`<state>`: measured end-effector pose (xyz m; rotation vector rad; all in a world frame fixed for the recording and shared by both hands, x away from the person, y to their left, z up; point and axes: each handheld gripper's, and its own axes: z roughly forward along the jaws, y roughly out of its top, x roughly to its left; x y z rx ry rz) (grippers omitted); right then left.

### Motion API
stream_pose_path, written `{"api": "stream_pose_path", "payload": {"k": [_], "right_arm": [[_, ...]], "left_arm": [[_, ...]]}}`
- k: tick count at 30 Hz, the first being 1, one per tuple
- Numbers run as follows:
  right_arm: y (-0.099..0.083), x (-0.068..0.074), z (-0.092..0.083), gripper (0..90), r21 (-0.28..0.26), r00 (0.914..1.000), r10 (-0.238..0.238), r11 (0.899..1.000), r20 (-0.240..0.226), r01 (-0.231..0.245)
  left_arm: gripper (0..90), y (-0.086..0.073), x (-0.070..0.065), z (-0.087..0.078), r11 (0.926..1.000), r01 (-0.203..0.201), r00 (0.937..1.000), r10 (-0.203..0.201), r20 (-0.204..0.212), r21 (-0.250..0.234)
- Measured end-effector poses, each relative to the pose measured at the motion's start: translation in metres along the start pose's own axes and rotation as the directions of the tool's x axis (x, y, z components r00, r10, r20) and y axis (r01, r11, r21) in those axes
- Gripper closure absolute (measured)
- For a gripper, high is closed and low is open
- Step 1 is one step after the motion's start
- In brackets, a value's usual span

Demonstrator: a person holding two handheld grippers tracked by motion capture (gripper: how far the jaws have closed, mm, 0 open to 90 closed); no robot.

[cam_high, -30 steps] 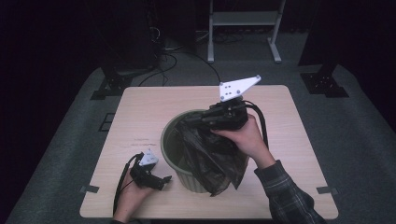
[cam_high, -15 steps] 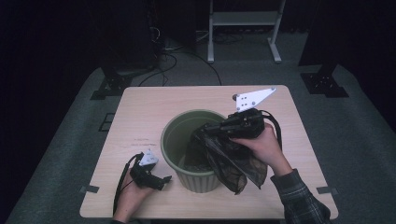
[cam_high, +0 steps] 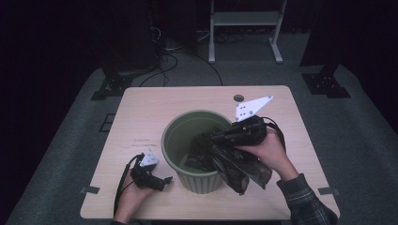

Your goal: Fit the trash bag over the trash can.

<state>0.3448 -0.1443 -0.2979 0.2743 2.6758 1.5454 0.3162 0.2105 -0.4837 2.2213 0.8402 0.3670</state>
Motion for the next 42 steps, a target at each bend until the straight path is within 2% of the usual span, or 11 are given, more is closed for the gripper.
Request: {"api": "stream_pose_path", "payload": {"k": [3, 5, 8, 12, 18, 24, 28, 29, 33, 36, 42], "right_arm": [[-0.001, 0.000, -0.001, 85.9, -0.013, 1.0000, -0.006, 1.000, 0.001, 0.006], [-0.001, -0.002, -0.002, 86.0, -0.024, 1.0000, 0.001, 1.000, 0.003, -0.001], [-0.001, -0.003, -0.002, 86.0, -0.031, 1.0000, 0.007, 0.999, -0.003, -0.007], [-0.001, -0.002, -0.001, 86.1, -0.033, 1.0000, 0.000, 0.999, -0.008, 0.000], [-0.002, -0.004, -0.001, 86.1, -0.041, 0.9999, 0.003, 0.999, -0.012, -0.004], [-0.002, -0.005, -0.002, 86.0, -0.047, 0.9998, 0.008, 0.999, -0.016, -0.009], [-0.002, -0.006, -0.002, 86.1, -0.049, 0.9998, 0.008, 0.999, -0.017, -0.008], [-0.002, -0.006, -0.002, 86.1, -0.047, 0.9998, 0.008, 0.999, -0.017, -0.008], [-0.002, -0.006, -0.002, 86.0, -0.046, 0.9998, 0.008, 0.999, -0.017, -0.009], [-0.002, -0.006, -0.003, 86.1, -0.046, 0.9998, 0.010, 0.999, -0.016, -0.011], [-0.002, -0.006, -0.003, 86.1, -0.047, 0.9998, 0.009, 0.999, -0.016, -0.010]], "left_arm": [[0.0, 0.000, 0.001, -0.002, 0.9998, -0.017, 0.9998, 0.017, 0.000, -0.002], [0.0, 0.000, 0.003, -0.009, 0.9996, -0.007, 1.0000, 0.007, 0.005, -0.028], [0.0, 0.001, 0.005, -0.015, 0.9995, -0.014, 0.9998, 0.015, 0.010, -0.028], [0.0, 0.006, 0.010, -0.030, 0.9971, 0.018, 0.9977, -0.013, 0.067, -0.074], [0.9, 0.015, 0.011, -0.045, 0.9946, 0.000, 0.9945, 0.011, 0.104, -0.103], [3.4, 0.027, 0.009, -0.064, 0.9890, 0.002, 0.9866, 0.022, 0.162, -0.148], [5.1, 0.037, 0.006, -0.078, 0.9858, -0.020, 0.9837, 0.049, 0.173, -0.167], [6.6, 0.041, 0.004, -0.085, 0.9842, -0.036, 0.9800, 0.069, 0.186, -0.174], [10.5, 0.049, 0.001, -0.094, 0.9787, -0.046, 0.9746, 0.088, 0.206, -0.200], [13.7, 0.058, -0.005, -0.106, 0.9735, -0.085, 0.9697, 0.130, 0.207, -0.212], [31.7, 0.068, -0.009, -0.124, 0.9657, -0.111, 0.9558, 0.168, 0.241, -0.235]]}}
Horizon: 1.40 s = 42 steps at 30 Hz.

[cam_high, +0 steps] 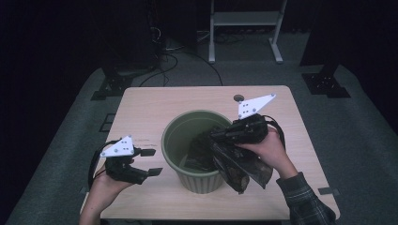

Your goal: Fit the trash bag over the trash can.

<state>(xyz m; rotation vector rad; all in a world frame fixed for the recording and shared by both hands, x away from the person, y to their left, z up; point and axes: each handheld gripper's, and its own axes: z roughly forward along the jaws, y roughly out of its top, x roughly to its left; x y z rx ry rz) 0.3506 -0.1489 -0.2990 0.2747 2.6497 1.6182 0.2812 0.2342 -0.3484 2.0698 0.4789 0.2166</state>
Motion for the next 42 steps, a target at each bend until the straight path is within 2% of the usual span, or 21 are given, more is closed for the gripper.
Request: {"api": "stream_pose_path", "payload": {"k": [3, 6, 10, 16, 22, 32, 42], "right_arm": [[0.000, 0.000, 0.000, 86.1, 0.000, 1.0000, 0.000, 1.000, -0.001, 0.000], [0.000, 0.000, 0.000, 86.1, -0.002, 1.0000, -0.002, 1.000, 0.000, 0.002], [0.000, -0.001, 0.001, 86.1, -0.003, 1.0000, 0.003, 1.000, -0.002, -0.003], [0.001, -0.002, 0.002, 86.5, -0.004, 1.0000, 0.001, 1.000, -0.005, -0.001], [0.002, -0.003, 0.004, 86.9, -0.018, 0.9998, 0.002, 1.000, -0.021, -0.003], [0.008, -0.002, 0.008, 86.8, -0.031, 0.9989, -0.014, 0.999, -0.045, 0.013], [0.015, -0.001, 0.014, 86.8, -0.037, 0.9977, -0.023, 0.999, -0.063, 0.021]], "left_arm": [[35.4, 0.007, -0.003, -0.007, 0.9999, -0.012, 0.9999, 0.012, -0.005, -0.001], [43.6, 0.015, -0.006, -0.013, 0.9998, -0.021, 0.9995, 0.021, -0.021, 0.005], [51.8, 0.029, -0.010, -0.025, 0.9988, -0.047, 0.9989, 0.047, -0.003, -0.014], [48.1, 0.049, -0.013, -0.027, 0.9947, -0.092, 0.9958, 0.091, -0.010, -0.047], [40.0, 0.068, -0.013, -0.012, 0.9895, -0.131, 0.9913, 0.130, -0.017, -0.061], [37.8, 0.088, -0.006, 0.025, 0.9869, -0.154, 0.9869, 0.156, 0.041, -0.049], [37.7, 0.101, -0.001, 0.052, 0.9813, -0.192, 0.9762, 0.193, 0.100, -0.013]]}}
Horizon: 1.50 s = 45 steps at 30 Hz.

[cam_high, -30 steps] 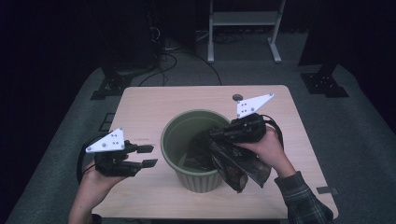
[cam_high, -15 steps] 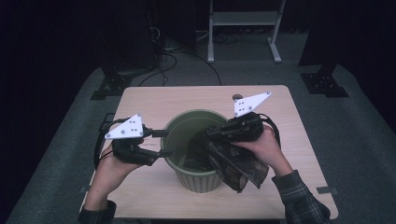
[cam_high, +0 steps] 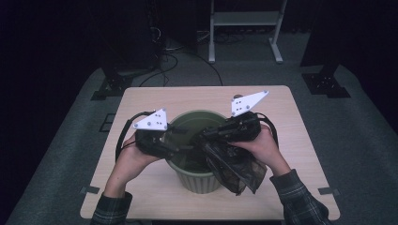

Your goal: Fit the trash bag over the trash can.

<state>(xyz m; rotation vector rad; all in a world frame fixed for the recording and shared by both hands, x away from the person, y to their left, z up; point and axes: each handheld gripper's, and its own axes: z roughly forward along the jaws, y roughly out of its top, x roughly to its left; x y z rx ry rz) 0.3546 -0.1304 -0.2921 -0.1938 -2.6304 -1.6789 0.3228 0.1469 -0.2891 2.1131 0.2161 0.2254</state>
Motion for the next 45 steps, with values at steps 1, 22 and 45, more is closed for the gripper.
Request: {"api": "stream_pose_path", "payload": {"k": [1, 22, 45], "right_arm": [[0.001, 0.000, 0.001, 86.8, 0.000, 1.0000, -0.002, 1.000, -0.003, 0.002], [-0.005, 0.001, -0.034, 59.7, -0.077, 0.9948, 0.027, 0.997, 0.098, -0.020], [-0.073, 0.003, -0.093, 76.0, -0.075, 0.9703, 0.181, 0.982, 0.160, -0.171]], "left_arm": [[37.7, 0.002, 0.001, 0.002, 1.0000, -0.001, 1.0000, 0.001, 0.002, 0.007], [85.8, 0.001, 0.006, 0.006, 0.9923, 0.080, 0.9965, -0.082, 0.018, 0.095], [85.4, -0.006, 0.001, 0.002, 0.9913, 0.088, 0.9961, -0.088, -0.012, 0.098]]}}
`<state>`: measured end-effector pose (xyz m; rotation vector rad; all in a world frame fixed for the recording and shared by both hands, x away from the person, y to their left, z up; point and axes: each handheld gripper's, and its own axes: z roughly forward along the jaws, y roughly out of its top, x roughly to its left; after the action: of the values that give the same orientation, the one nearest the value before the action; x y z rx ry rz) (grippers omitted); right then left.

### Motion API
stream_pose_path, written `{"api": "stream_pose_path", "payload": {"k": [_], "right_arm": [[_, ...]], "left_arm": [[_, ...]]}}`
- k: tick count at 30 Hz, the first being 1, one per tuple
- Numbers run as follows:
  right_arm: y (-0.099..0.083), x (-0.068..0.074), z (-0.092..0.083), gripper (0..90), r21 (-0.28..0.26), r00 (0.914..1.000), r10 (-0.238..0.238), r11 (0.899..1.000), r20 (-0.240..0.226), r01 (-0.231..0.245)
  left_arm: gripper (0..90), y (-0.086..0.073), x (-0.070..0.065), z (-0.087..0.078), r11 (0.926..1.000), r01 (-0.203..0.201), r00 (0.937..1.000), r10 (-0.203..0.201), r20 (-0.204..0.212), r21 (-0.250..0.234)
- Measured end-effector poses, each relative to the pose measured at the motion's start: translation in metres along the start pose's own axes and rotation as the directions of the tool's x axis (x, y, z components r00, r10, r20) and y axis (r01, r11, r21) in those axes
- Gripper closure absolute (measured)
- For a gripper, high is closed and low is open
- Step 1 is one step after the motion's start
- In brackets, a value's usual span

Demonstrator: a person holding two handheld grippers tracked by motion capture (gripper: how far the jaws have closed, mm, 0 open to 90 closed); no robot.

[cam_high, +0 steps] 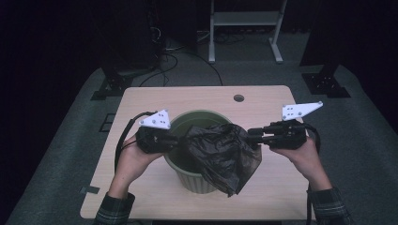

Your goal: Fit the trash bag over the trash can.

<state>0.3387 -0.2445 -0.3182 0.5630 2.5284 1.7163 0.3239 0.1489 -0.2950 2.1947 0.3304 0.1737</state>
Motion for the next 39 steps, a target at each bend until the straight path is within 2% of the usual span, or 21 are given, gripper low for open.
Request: {"api": "stream_pose_path", "payload": {"k": [1, 3, 8, 9, 13, 15, 16, 19, 23, 30, 33, 37, 39], "right_arm": [[-0.001, -0.001, 0.002, 81.6, 0.010, 1.0000, 0.000, 1.000, 0.005, 0.000], [-0.001, -0.002, 0.004, 87.0, 0.000, 0.9998, -0.010, 1.000, 0.019, 0.010], [0.010, -0.009, 0.009, 90.0, -0.069, 0.9993, -0.014, 0.998, 0.034, 0.017], [0.014, -0.009, 0.012, 90.0, -0.072, 0.9993, -0.016, 0.997, 0.033, 0.018], [0.031, -0.010, 0.027, 90.0, -0.072, 0.9986, -0.042, 0.996, 0.031, 0.044], [0.038, -0.010, 0.038, 90.0, -0.056, 0.9981, -0.055, 0.997, 0.028, 0.057], [0.041, -0.010, 0.043, 90.0, -0.043, 0.9973, -0.063, 0.997, 0.036, 0.065], [0.041, -0.011, 0.050, 90.0, -0.034, 0.9973, -0.066, 0.997, 0.031, 0.067], [0.038, -0.013, 0.054, 90.0, -0.018, 0.9969, -0.064, 0.998, 0.046, 0.064], [0.034, -0.022, 0.044, 90.0, -0.025, 0.9926, -0.043, 0.999, 0.114, 0.046], [0.032, -0.026, 0.037, 90.0, -0.023, 0.9889, -0.032, 0.999, 0.145, 0.036], [0.030, -0.029, 0.031, 90.0, -0.034, 0.9873, -0.023, 0.999, 0.157, 0.029], [0.030, -0.028, 0.030, 90.0, -0.037, 0.9872, -0.026, 0.999, 0.157, 0.032]], "left_arm": [[85.4, 0.000, -0.001, 0.000, 1.0000, -0.003, 1.0000, 0.003, 0.000, 0.001], [85.0, 0.000, -0.003, 0.002, 0.9999, -0.011, 0.9999, 0.011, 0.006, 0.012], [81.8, 0.001, -0.007, 0.004, 0.9988, -0.035, 0.9992, 0.036, -0.015, 0.035], [79.2, 0.002, -0.008, 0.005, 0.9975, -0.051, 0.9982, 0.052, -0.029, 0.049], [67.6, 0.004, -0.010, 0.010, 0.9955, -0.066, 0.9959, 0.070, -0.057, 0.068], [50.8, 0.004, -0.009, 0.011, 0.9964, -0.064, 0.9935, 0.069, -0.090, 0.055], [39.1, 0.004, -0.010, 0.010, 0.9960, -0.075, 0.9912, 0.080, -0.106, 0.048], [19.4, 0.000, -0.012, 0.003, 0.9958, -0.092, 0.9857, 0.092, -0.142, 0.004], [8.1, -0.002, -0.015, -0.008, 0.9939, -0.103, 0.9898, 0.098, -0.104, -0.040], [7.9, -0.003, -0.017, -0.017, 0.9910, -0.115, 0.9918, 0.111, -0.064, -0.067], [7.9, -0.003, -0.016, -0.020, 0.9900, -0.119, 0.9908, 0.113, -0.073, -0.076], [8.0, 0.003, -0.017, -0.022, 0.9883, -0.123, 0.9905, 0.117, -0.073, -0.090], [8.9, 0.009, -0.017, -0.024, 0.9859, -0.138, 0.9889, 0.132, -0.068, -0.095]]}}
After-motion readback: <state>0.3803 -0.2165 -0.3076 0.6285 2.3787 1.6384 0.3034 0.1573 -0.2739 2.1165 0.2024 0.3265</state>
